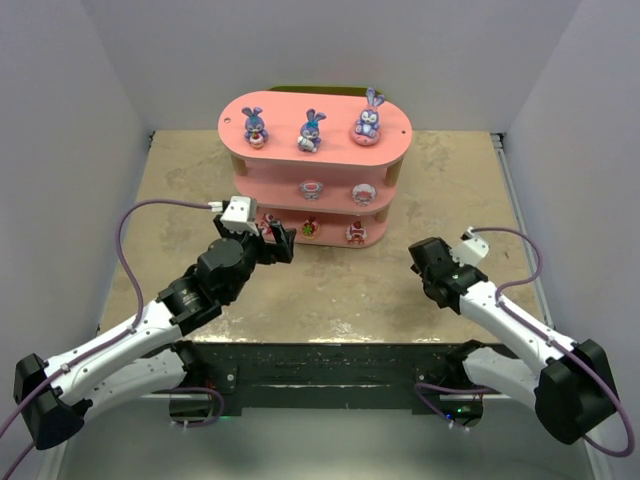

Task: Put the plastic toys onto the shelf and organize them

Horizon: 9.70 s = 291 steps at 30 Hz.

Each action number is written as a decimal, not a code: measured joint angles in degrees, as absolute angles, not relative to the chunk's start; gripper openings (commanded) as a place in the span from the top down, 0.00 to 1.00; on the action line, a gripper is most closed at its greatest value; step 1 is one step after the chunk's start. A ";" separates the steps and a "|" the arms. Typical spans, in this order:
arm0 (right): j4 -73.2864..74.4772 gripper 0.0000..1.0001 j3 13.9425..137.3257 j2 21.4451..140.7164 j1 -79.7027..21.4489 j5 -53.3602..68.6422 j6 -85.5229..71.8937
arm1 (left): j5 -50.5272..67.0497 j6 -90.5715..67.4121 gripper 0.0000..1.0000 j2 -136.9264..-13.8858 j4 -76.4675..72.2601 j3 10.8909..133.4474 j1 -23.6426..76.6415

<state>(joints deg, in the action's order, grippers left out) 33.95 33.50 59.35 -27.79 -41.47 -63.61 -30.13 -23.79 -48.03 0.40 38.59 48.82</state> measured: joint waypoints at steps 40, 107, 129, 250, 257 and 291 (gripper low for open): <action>21.80 0.86 53.78 93.54 -63.07 -32.60 -65.08 | -26.52 -29.54 0.01 -46.54 8.27 34.92 48.82; -8.58 1.00 35.03 88.68 -60.53 -12.64 -58.76 | -20.14 -37.47 0.01 -46.87 5.26 25.58 48.82; 7.84 0.32 26.68 65.08 -64.01 -24.32 -67.79 | -10.83 -30.98 0.00 -49.58 -9.30 16.23 54.00; 19.73 0.24 25.10 51.77 -58.81 -33.50 -59.75 | -5.02 -13.91 0.80 -74.50 11.44 62.81 22.22; 19.73 0.24 25.15 51.77 -58.81 -33.50 -59.75 | -3.95 -13.93 0.79 -74.54 11.27 62.81 21.91; 19.55 0.25 25.15 53.23 -58.81 -33.32 -59.96 | -4.05 -14.39 0.74 -69.84 8.97 57.25 21.69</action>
